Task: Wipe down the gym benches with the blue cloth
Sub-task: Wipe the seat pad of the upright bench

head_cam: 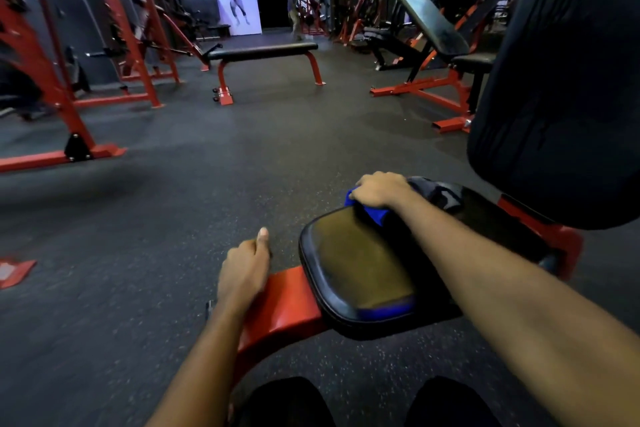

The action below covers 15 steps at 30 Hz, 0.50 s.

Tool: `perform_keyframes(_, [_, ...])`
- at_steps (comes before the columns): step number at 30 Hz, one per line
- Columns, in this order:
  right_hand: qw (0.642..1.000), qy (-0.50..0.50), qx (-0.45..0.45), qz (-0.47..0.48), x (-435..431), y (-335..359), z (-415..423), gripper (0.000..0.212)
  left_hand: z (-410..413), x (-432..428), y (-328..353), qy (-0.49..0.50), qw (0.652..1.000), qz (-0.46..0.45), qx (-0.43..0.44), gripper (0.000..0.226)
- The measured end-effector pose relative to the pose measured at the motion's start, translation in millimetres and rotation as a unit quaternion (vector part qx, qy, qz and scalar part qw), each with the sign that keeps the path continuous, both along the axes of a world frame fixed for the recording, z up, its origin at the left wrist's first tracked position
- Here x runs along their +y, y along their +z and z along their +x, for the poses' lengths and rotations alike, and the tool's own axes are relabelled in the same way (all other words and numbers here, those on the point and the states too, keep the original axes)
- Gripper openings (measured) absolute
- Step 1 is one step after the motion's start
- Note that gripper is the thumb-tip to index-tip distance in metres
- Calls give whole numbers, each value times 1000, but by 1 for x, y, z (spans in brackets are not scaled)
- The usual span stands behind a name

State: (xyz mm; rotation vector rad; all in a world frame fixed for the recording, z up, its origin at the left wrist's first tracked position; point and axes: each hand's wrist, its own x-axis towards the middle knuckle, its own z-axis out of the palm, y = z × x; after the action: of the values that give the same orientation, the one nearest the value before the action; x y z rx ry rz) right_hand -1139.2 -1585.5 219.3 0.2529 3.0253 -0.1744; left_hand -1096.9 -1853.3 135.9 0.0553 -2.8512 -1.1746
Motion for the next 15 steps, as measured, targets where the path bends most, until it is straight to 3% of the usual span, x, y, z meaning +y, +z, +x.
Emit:
perform_keyframes(5, [995, 99, 13, -29, -55, -4, 12, 42, 17, -21, -10, 4, 998, -31, -62, 64])
perform_keyframes(8, [996, 61, -5, -61, -28, 2, 12, 39, 16, -23, -14, 2, 996, -18, -85, 59])
perform_keyframes(11, [1000, 4, -3, -22, -26, 1, 7, 45, 14, -21, -16, 7, 994, -35, -100, 59])
perform_keyframes(15, [998, 59, 7, -1, -70, -6, 7, 47, 11, -21, -17, 10, 993, -50, -107, 59])
